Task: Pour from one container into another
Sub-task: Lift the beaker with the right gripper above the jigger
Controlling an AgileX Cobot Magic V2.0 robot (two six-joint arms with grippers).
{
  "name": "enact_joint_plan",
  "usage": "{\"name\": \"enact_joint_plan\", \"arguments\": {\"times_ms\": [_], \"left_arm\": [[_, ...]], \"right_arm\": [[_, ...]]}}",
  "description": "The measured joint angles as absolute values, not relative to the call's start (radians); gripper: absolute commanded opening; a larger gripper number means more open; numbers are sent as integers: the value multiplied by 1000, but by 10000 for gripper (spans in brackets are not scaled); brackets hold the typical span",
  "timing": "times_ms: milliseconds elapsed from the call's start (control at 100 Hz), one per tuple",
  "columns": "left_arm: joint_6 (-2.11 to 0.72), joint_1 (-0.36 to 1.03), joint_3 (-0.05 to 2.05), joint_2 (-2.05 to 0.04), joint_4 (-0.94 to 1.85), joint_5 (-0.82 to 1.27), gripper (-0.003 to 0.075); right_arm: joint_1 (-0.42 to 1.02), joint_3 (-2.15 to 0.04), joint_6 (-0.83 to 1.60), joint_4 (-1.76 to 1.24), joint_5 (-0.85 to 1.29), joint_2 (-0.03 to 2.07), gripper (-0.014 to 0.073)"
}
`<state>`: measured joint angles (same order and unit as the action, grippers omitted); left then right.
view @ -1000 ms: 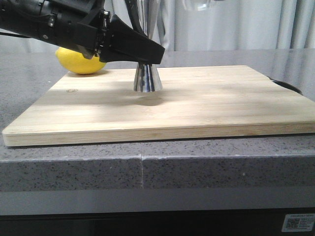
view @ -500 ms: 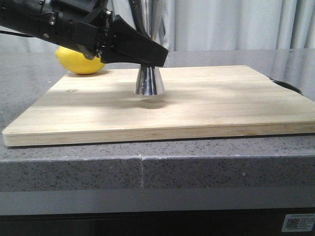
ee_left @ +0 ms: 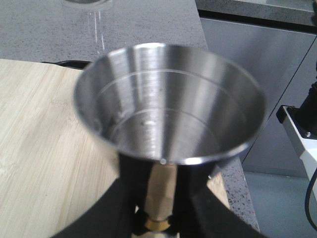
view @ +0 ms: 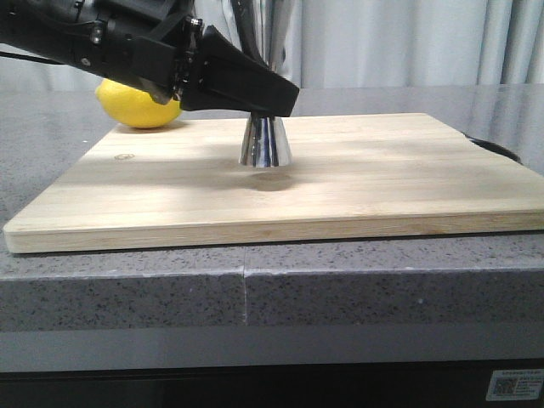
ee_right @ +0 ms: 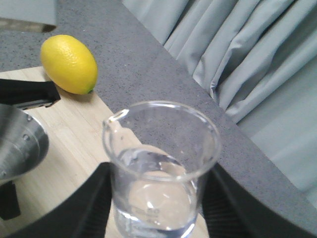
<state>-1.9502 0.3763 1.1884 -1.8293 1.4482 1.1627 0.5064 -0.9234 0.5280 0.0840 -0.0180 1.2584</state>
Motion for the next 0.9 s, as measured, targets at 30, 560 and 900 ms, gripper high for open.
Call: {"name": "enact_joint_plan", "arguments": {"times_ms": [30, 560, 900], "left_arm": [[-1950, 376, 1188, -1829, 1448, 1163, -19], [-1950, 376, 1188, -1829, 1446, 1163, -19], [-1950, 376, 1188, -1829, 1446, 1163, -19]], "right_arm": [[506, -923, 528, 88, -18, 1258, 163], [506, -932, 528, 145, -16, 1258, 163], [526, -932, 528, 177, -8, 1258, 163]]}}
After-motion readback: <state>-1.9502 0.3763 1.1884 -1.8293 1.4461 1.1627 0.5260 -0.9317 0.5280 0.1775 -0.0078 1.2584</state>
